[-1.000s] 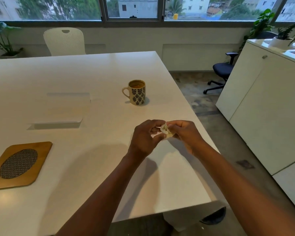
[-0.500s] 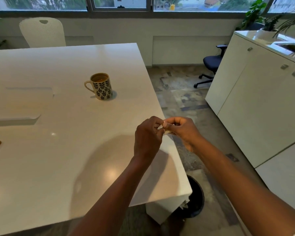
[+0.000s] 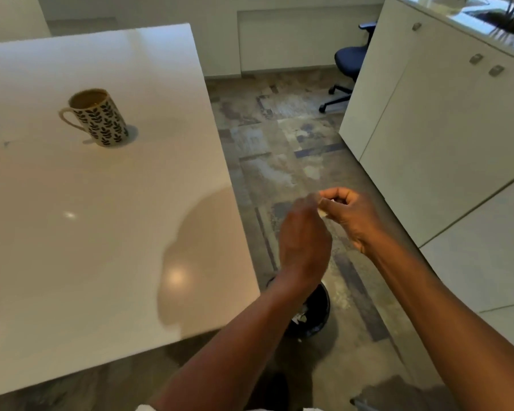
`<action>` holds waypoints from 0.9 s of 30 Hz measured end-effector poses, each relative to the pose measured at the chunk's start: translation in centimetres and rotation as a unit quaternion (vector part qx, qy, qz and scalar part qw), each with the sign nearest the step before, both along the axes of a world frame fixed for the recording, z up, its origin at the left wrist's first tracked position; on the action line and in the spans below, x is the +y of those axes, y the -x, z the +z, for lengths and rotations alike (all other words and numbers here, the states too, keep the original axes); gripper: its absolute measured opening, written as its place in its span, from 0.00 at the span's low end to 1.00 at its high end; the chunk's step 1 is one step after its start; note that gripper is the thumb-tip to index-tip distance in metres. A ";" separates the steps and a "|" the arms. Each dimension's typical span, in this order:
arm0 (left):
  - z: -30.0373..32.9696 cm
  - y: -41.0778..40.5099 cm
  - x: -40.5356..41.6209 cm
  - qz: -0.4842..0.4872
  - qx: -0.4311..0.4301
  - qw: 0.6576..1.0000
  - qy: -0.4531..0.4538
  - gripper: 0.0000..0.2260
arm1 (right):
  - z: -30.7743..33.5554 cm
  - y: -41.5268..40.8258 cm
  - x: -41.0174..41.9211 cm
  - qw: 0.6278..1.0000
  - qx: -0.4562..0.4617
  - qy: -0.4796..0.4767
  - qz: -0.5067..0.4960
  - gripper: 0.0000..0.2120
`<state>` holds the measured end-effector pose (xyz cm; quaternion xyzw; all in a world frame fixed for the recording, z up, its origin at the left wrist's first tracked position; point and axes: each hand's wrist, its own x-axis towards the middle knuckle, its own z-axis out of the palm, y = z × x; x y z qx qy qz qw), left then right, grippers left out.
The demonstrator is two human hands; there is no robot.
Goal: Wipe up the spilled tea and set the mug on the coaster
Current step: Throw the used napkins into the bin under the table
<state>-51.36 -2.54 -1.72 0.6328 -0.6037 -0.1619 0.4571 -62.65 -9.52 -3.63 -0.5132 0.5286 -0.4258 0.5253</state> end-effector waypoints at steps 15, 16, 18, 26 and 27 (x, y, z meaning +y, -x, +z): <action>-16.2 5.3 -0.2 -0.158 0.048 0.952 -0.257 0.14 | -17.1 5.8 3.7 0.960 0.264 0.003 -0.098 0.04; -17.3 5.0 -0.3 -0.164 0.018 0.951 -0.261 0.16 | -17.9 5.8 3.7 0.956 0.278 0.005 -0.094 0.04; -19.3 4.7 -0.2 -0.173 -0.044 0.950 -0.257 0.20 | -19.5 5.6 3.9 0.951 0.298 0.007 -0.083 0.03; -23.4 4.0 0.3 -0.135 -0.039 0.934 -0.330 0.21 | -25.1 4.8 3.6 0.935 0.341 -0.038 -0.089 0.04; -23.9 3.8 0.3 -0.130 -0.035 0.934 -0.332 0.22 | -25.7 4.8 3.4 0.934 0.344 -0.040 -0.083 0.04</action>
